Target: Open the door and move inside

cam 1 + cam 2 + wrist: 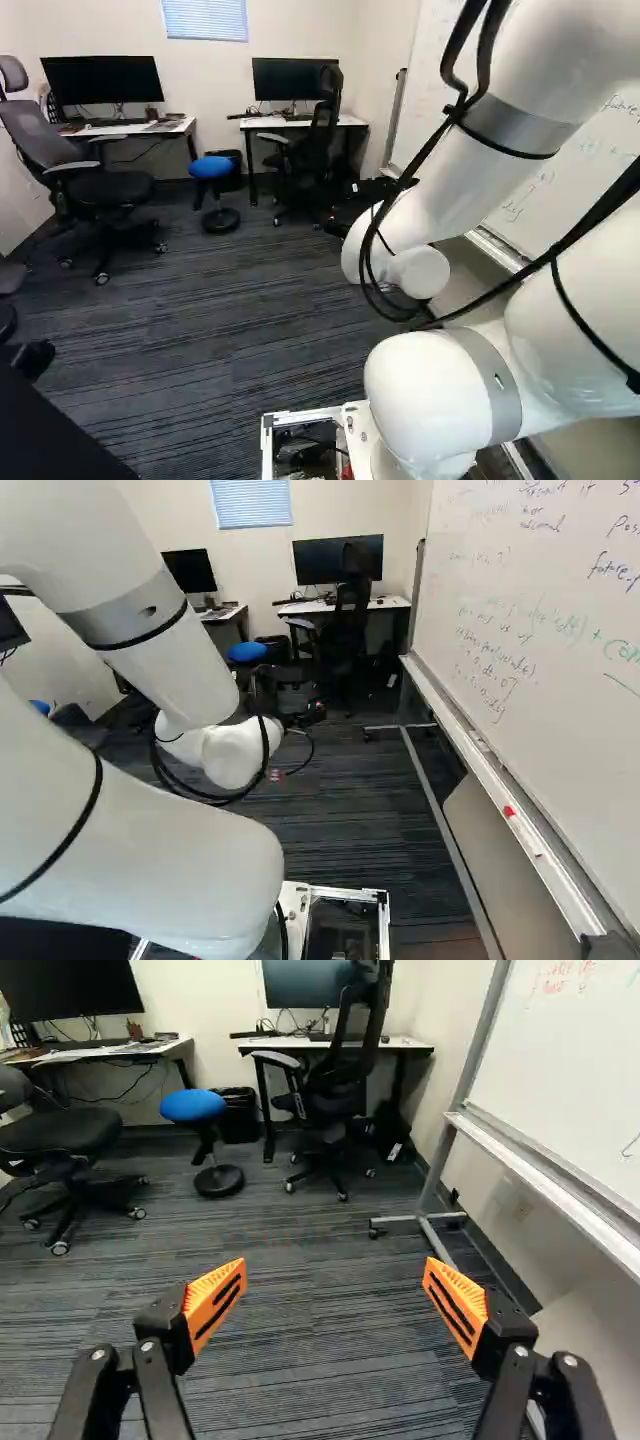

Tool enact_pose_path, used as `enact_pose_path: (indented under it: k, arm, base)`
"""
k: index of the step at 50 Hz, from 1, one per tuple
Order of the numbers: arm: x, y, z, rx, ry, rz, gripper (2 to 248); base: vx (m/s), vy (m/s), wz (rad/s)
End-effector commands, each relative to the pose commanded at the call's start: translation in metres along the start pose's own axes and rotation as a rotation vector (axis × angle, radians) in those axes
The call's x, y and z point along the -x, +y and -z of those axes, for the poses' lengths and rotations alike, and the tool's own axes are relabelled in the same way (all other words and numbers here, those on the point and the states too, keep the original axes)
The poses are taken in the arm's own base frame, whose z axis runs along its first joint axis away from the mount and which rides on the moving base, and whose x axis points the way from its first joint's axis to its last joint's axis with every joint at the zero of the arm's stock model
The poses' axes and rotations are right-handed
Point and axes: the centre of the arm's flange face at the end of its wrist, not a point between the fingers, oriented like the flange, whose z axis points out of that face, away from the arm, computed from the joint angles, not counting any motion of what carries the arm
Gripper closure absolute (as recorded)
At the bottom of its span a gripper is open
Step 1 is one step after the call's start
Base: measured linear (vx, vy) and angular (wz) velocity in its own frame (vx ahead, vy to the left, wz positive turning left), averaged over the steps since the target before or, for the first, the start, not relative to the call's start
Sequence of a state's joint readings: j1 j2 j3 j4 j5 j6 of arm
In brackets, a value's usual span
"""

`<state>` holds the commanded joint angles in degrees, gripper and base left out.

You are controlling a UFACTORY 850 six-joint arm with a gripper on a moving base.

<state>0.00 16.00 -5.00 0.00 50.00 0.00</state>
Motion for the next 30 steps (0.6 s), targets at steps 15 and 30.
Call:
enact_pose_path:
  k: [15, 30]
  arm:
    - [0.0, 0.0, 0.0, 0.0, 0.0, 0.0, 3]
    - [0.0, 0.0, 0.0, 0.0, 0.0, 0.0, 3]
  base:
    - [0.228, 0.023, 0.093]
    - [0.222, 0.039, 0.17]
